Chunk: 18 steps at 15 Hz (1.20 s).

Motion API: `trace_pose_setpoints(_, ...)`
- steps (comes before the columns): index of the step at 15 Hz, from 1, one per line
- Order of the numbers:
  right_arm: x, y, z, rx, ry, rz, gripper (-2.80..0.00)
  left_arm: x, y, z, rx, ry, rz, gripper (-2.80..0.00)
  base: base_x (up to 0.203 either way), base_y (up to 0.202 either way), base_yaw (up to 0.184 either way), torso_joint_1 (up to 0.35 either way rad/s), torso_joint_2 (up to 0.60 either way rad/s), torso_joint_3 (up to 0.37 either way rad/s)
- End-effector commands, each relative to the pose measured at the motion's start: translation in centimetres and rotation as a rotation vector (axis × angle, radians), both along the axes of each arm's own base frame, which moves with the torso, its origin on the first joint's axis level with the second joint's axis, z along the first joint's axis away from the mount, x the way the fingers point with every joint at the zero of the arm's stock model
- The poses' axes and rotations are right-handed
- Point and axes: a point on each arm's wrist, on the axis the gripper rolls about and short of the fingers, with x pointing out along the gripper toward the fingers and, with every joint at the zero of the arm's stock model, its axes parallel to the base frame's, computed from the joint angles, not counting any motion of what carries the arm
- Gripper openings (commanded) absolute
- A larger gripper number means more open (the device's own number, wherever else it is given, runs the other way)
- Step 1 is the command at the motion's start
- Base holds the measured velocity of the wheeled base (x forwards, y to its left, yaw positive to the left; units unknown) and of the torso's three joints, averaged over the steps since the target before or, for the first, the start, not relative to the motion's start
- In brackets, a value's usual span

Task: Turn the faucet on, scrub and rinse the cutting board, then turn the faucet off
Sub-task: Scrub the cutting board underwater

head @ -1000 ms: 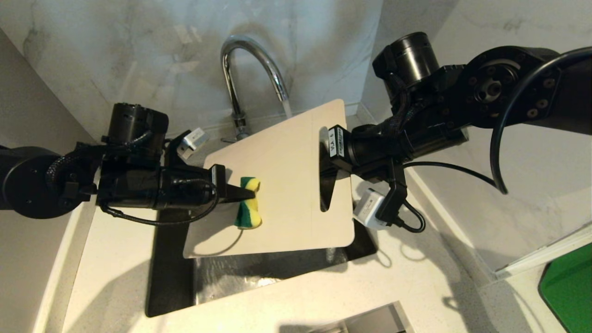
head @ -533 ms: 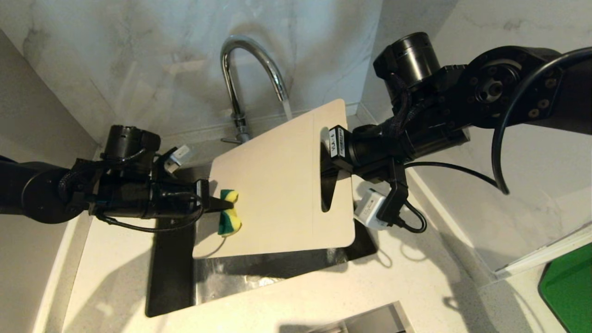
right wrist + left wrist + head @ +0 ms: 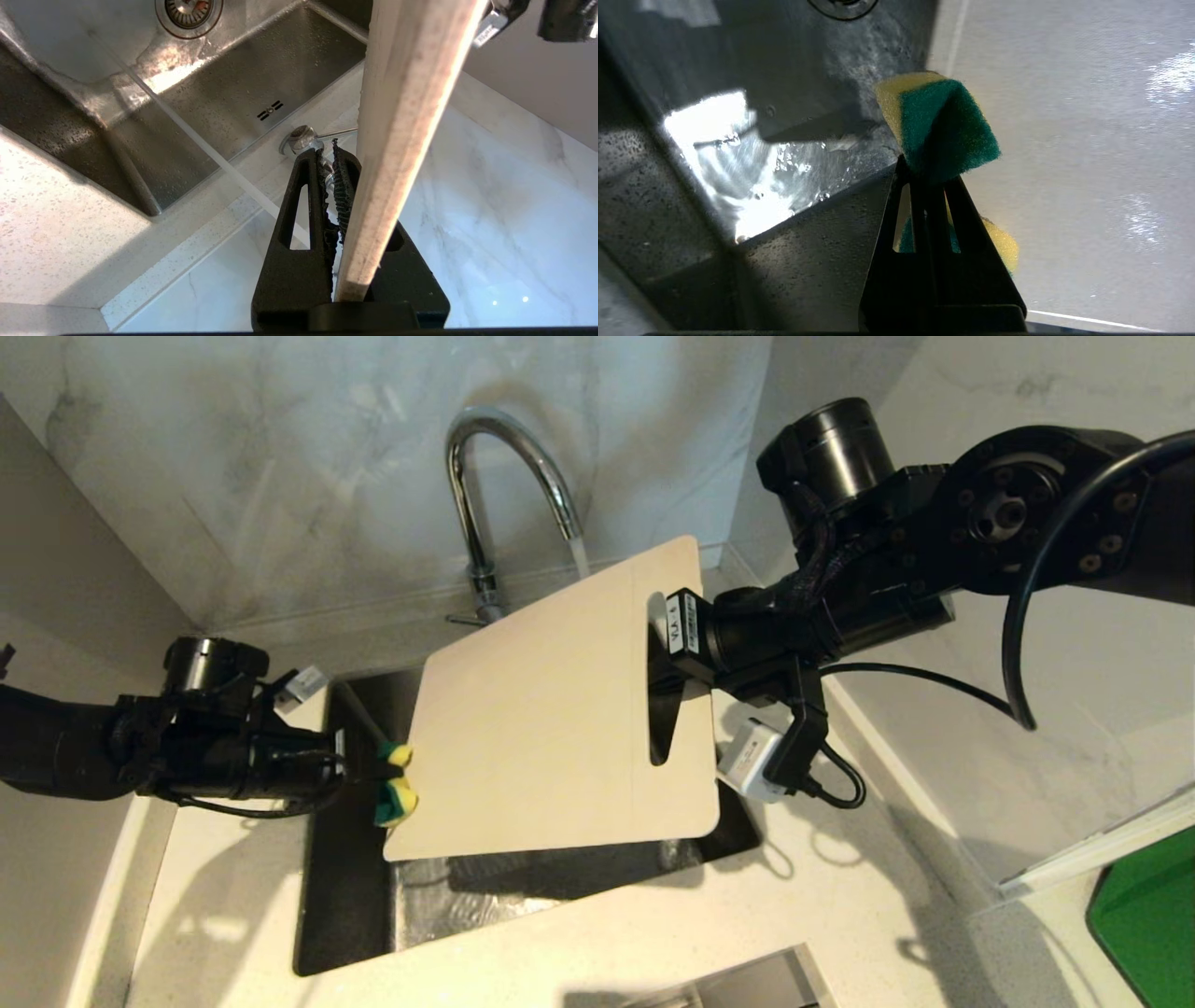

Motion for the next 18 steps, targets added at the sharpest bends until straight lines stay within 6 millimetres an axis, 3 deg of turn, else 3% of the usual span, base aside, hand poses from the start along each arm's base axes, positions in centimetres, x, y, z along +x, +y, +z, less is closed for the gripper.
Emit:
trace_pose_setpoints(1, -0.1, 0.0, 0.1, -0.006, -0.01, 0.01, -2.8, 0.4, 1.1, -0.6, -0.006, 0.017, 0.022, -2.8, 0.0, 0.0, 0.0, 0.0, 0.0, 0.0)
trace_pose_setpoints(3, -0.1, 0.0, 0.1, -0.006, -0.011, 0.01, -2.8, 0.2, 1.0, 0.4, -0.013, -0.013, 0.018, -2.8, 0.0, 0.0, 0.0, 0.0, 0.0, 0.0)
trace_pose_setpoints(6, -0.1, 0.0, 0.1, -0.005, -0.012, 0.01, -2.8, -1.5, -0.3, 4.1, -0.063, -0.089, -0.006, -2.8, 0.0, 0.0, 0.0, 0.0, 0.0, 0.0)
trace_pose_setpoints(8, -0.1, 0.0, 0.1, -0.006, -0.01, 0.01, -2.8, -3.9, -3.1, 7.3, -0.127, -0.131, -0.078, -2.8, 0.0, 0.0, 0.0, 0.0, 0.0, 0.0)
trace_pose_setpoints(11, -0.1, -0.1, 0.2, -0.005, -0.013, 0.01, -2.8, -7.6, -7.6, 10.1, -0.185, -0.112, -0.222, -2.8, 0.0, 0.0, 0.0, 0.0, 0.0, 0.0)
trace_pose_setpoints(14, -0.1, 0.0, 0.2, 0.0, -0.006, 0.004, -2.8, -10.3, -11.7, 10.9, -0.229, -0.058, -0.319, -2.8, 0.0, 0.0, 0.0, 0.0, 0.0, 0.0)
trace_pose_setpoints(18, -0.2, -0.1, 0.4, 0.007, -0.011, 0.0, -2.8, -9.8, -14.0, 9.3, -0.205, 0.006, -0.322, -2.8, 0.0, 0.0, 0.0, 0.0, 0.0, 0.0)
